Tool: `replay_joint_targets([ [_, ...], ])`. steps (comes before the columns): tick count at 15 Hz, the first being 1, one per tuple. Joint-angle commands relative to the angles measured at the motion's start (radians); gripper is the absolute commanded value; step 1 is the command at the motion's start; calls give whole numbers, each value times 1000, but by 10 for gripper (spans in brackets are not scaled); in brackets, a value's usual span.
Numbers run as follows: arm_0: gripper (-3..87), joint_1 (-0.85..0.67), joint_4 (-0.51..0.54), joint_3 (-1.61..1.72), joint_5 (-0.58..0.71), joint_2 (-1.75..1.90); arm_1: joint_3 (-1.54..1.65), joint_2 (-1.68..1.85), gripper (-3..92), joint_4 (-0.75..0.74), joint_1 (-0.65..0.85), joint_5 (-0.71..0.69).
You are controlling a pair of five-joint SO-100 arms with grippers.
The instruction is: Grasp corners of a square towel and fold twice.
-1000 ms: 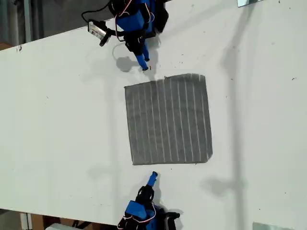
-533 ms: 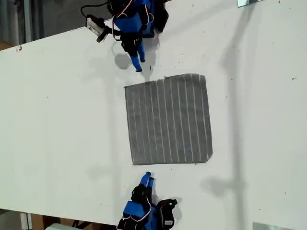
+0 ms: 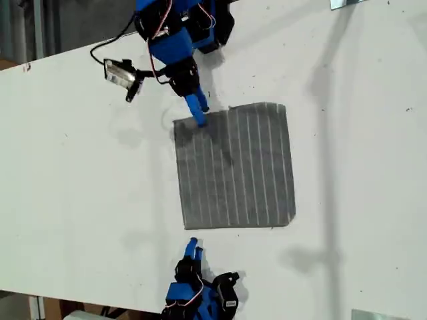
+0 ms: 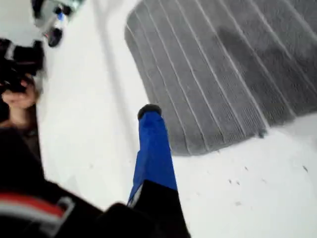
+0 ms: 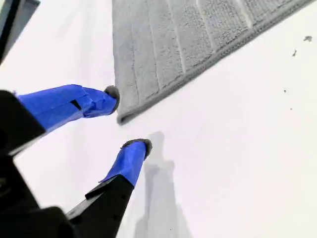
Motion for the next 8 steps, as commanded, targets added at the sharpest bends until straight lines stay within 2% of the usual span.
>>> replay_joint_targets([
  [1,171,-12,8,-5,6,0,-114,-667,510,132,-169,109],
  [2,168,-32,6,-5,14,0,-72,-635,493,156,-253,193],
  [4,163,-46,0,0,17,0,-14,-615,468,83,-405,336],
  [6,162,-41,-3,2,15,2,-20,-569,464,89,-459,390],
  [8,159,-38,-2,3,9,2,-20,-594,456,21,-477,391],
])
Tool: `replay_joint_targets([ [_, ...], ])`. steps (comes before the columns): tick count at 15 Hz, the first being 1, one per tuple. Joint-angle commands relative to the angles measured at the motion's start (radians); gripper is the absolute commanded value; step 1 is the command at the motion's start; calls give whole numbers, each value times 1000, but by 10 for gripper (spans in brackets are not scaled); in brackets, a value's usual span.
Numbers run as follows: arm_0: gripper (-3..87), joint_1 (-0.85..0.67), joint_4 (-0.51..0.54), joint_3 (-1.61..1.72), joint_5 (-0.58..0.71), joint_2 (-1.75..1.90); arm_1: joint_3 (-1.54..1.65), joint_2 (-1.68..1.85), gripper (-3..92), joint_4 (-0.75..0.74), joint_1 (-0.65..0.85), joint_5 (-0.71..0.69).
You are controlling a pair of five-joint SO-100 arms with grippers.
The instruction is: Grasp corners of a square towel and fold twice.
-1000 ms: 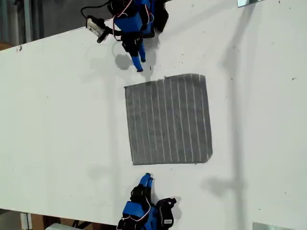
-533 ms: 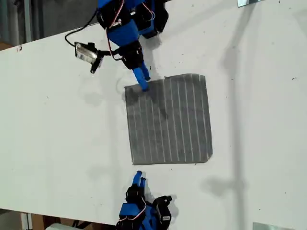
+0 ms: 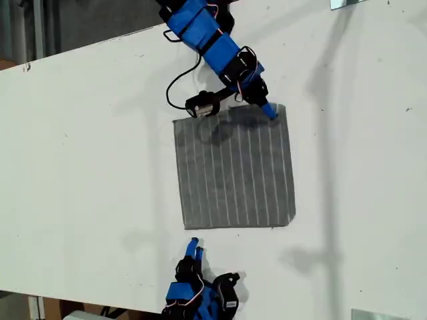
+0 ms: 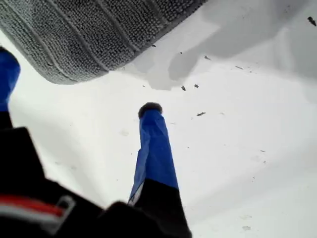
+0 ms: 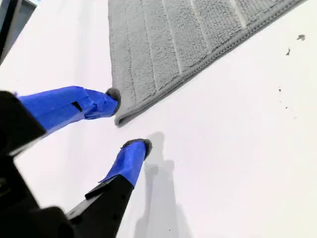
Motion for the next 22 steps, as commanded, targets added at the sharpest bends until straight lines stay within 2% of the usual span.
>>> replay_joint_targets([
  [1,159,-3,-3,5,3,2,-11,-5,446,-106,-34,15],
  [4,158,-3,-3,6,-2,2,-12,-91,405,-204,-8,-5],
  [7,156,-2,-5,6,-3,2,-12,-132,378,-256,66,-81],
  [8,156,0,-5,6,-3,2,-15,-140,304,-267,91,-97],
  [10,154,14,-5,8,-11,2,-23,-164,31,-304,121,-120],
  [12,148,94,-6,3,-61,2,-44,-176,-1,-299,124,-130],
  [14,136,233,14,-61,-202,-118,-52,-178,-1,-279,129,-133],
  [16,129,362,18,-342,-268,-472,-57,-181,-1,-275,144,-161],
  [17,133,419,17,-591,-249,-796,-66,-183,-1,-259,149,-169],
  [19,159,508,140,-1218,-166,-1522,-69,-184,-1,-244,150,-175],
  [20,174,549,179,-1451,-147,-1773,-69,-187,-1,-244,146,-175],
  [21,186,594,147,-1577,-146,-1931,-69,-192,-1,-244,137,-175],
  [22,195,640,64,-1621,-167,-2020,-69,-198,-1,-244,127,-170],
])
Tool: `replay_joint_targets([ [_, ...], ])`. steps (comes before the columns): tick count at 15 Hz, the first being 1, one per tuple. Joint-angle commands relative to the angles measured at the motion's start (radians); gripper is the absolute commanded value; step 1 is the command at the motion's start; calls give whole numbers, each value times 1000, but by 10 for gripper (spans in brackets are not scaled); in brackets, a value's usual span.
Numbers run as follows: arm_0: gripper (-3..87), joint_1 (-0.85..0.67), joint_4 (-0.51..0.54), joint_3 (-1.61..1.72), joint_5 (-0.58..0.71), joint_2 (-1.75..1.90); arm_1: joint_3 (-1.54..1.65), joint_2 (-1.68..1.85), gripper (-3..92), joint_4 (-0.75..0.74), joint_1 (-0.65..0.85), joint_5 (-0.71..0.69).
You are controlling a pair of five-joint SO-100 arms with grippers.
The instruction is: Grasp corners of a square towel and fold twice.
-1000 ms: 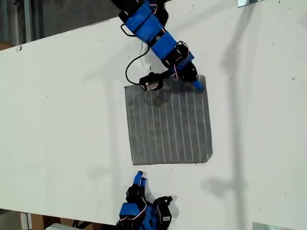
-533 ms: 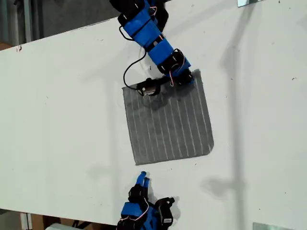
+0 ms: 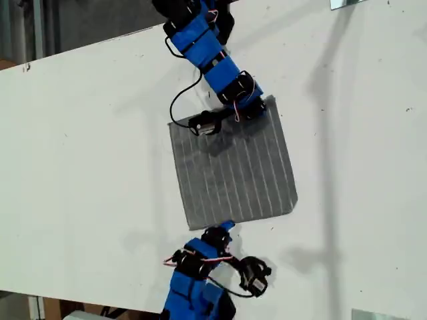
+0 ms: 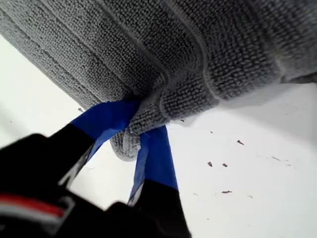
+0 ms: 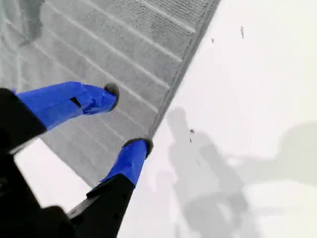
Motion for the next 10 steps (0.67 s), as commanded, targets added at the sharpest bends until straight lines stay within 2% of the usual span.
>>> replay_joint_targets([
  [1,208,109,-153,-198,-37,-256,-28,-9,-1,11,-17,-3],
  [3,222,173,-261,-206,-115,-331,-26,-17,-1,11,-26,-2],
  [6,233,244,-265,-268,-199,-399,-26,-25,-1,12,-26,-5],
  [10,234,290,-245,-479,-204,-574,-28,-29,-1,9,-26,-6],
])
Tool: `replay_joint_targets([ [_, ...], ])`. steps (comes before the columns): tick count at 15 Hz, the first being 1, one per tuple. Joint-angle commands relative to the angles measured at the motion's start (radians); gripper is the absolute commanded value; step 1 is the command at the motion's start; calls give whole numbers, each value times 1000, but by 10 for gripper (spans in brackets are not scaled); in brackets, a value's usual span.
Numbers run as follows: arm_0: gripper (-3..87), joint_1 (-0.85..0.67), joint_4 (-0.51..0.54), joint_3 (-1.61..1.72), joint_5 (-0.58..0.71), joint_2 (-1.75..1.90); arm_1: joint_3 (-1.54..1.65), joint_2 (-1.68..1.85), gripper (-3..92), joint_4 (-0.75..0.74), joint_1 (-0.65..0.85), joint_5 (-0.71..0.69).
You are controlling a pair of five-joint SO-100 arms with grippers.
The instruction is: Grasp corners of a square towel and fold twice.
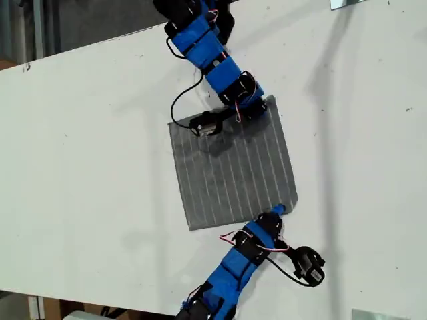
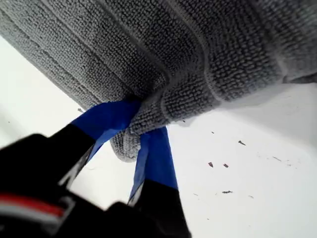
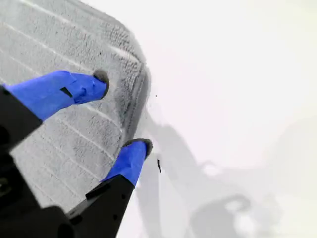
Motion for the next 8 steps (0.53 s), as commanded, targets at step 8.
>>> replay_joint_targets([
  [8,-1,25,-94,-339,5,-293,-21,2,-1,3,-23,-6],
])
